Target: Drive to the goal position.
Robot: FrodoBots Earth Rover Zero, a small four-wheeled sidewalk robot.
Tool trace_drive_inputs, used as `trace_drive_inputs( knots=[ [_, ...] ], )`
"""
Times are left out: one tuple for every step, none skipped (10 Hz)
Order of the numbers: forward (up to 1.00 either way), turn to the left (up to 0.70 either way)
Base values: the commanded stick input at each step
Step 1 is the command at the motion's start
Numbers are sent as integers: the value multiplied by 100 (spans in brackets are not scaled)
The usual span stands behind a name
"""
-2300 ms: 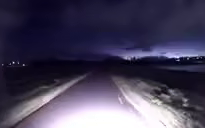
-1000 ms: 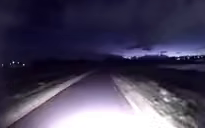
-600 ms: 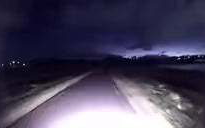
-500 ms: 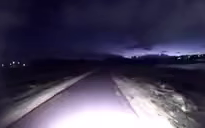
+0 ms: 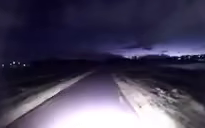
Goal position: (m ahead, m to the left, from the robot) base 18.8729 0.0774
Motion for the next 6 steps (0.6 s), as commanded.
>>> trace_drive_inputs(
  knots=[
    [85, 0],
    [85, 0],
    [85, 0],
    [85, 0],
    [85, 0],
    [85, 0]
  ],
)
